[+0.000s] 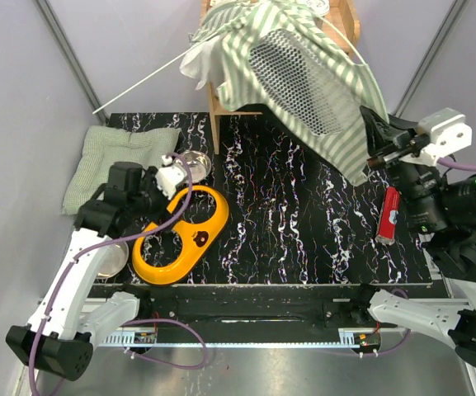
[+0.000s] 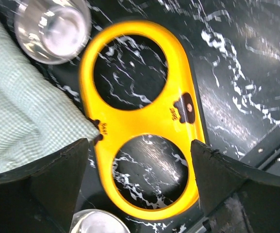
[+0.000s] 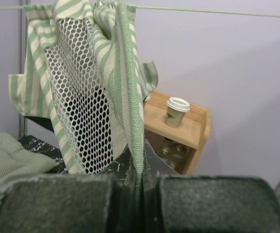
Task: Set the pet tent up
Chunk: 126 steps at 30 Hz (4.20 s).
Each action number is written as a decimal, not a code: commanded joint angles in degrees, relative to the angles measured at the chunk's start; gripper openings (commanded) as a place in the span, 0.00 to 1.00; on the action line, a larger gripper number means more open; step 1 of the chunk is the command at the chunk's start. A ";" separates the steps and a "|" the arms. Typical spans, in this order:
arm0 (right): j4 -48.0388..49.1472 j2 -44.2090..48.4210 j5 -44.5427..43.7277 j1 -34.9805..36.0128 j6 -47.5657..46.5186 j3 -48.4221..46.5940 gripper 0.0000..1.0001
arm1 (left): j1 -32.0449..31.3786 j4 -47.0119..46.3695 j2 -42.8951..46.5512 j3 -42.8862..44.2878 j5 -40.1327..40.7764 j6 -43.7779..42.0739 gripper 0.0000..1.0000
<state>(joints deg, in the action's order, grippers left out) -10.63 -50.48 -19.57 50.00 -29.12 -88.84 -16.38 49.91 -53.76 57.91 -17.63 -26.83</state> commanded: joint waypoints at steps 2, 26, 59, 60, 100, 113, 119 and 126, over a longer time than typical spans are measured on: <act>-1.05 2.57 -4.33 0.10 -1.73 -0.46 0.00 | 6.00 -0.08 0.32 11.16 -5.83 2.40 0.89; -17.24 7.76 -2.04 0.10 4.95 14.82 0.00 | 29.04 0.08 -2.32 35.26 -37.18 14.79 0.83; -11.08 12.69 -5.73 0.10 7.76 26.52 0.00 | 1.44 -1.48 -9.88 11.61 -14.71 9.07 0.04; -11.08 12.25 -6.70 0.10 8.38 26.52 0.00 | 1.53 -1.48 -9.70 11.70 -15.33 9.86 0.00; 22.49 -25.09 15.17 0.10 81.76 25.12 0.72 | -11.74 -13.08 -9.26 12.58 -4.87 23.58 0.00; 26.45 -30.73 19.21 -0.60 87.74 24.94 0.25 | -12.01 -13.17 -8.82 11.96 -5.93 22.70 0.00; 30.66 -28.54 23.87 -6.66 95.99 30.90 0.00 | -12.01 -11.77 -8.82 13.63 -7.77 20.33 0.43; 30.59 -24.41 25.46 -8.69 96.10 32.50 0.00 | -7.72 -10.70 -5.84 17.50 -6.72 14.36 0.76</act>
<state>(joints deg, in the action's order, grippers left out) 14.94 -79.72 3.27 41.39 66.61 -54.70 -27.38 41.85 -63.42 72.10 -24.18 -8.56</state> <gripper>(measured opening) 0.017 0.726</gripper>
